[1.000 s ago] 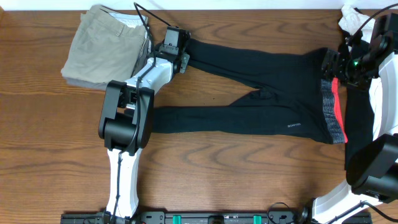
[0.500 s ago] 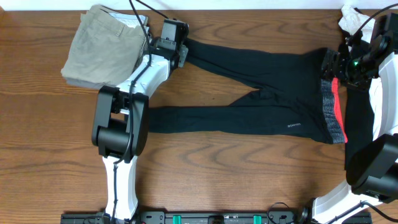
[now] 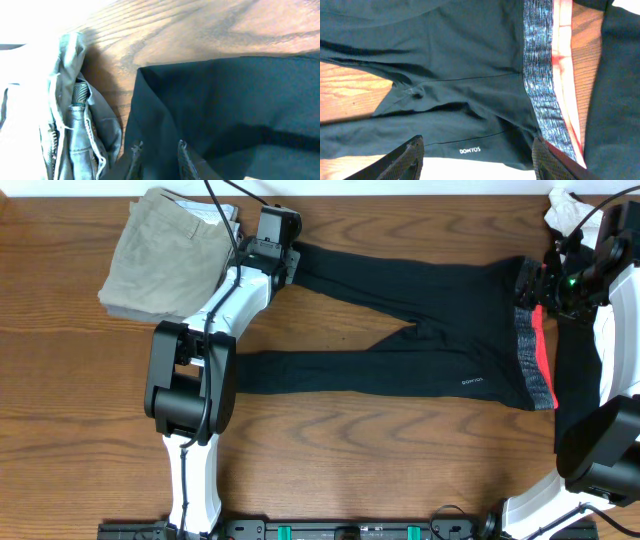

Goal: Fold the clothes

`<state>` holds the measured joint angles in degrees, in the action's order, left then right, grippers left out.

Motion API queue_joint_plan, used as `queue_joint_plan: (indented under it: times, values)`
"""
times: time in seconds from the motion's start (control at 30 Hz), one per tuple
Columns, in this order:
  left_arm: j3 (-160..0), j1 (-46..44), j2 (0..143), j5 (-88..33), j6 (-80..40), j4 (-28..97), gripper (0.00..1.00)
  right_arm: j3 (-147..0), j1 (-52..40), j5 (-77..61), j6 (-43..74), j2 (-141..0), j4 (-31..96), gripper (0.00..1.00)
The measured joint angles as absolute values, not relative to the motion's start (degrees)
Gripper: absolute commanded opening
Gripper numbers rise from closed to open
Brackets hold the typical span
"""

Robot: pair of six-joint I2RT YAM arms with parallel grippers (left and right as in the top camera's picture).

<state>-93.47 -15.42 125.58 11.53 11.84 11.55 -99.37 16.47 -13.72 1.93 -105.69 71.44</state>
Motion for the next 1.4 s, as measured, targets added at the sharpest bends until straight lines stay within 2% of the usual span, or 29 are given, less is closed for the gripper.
queue_joint_plan:
  times: [0.13, 0.3, 0.4, 0.47, 0.7, 1.4]
  values:
    - [-93.5, -15.4, 125.6, 11.7, 11.8, 11.7, 0.14, -99.4, 16.5, -13.7, 1.9, -105.7, 71.5, 0.67]
    - [-93.5, -15.4, 125.6, 12.0, 11.8, 12.3, 0.13, -99.4, 16.5, -13.7, 1.9, -105.7, 71.7, 0.67]
    - [-93.5, -15.4, 125.6, 12.0, 11.9, 12.8, 0.17, -99.4, 16.5, -13.7, 1.9, -105.7, 71.7, 0.67]
    - [-93.5, -15.4, 125.6, 11.9, 12.1, 12.9, 0.29, -99.4, 16.5, -13.7, 1.9, -105.7, 71.7, 0.67]
    - [-93.5, -15.4, 125.6, 9.0, 12.0, 13.0, 0.48, -99.4, 16.5, -13.8, 1.9, -105.7, 71.9, 0.67]
    - [-93.5, -15.4, 128.1, 5.9, 11.8, 10.7, 0.5, -99.4, 16.5, -14.4, 2.1, -105.7, 72.5, 0.67]
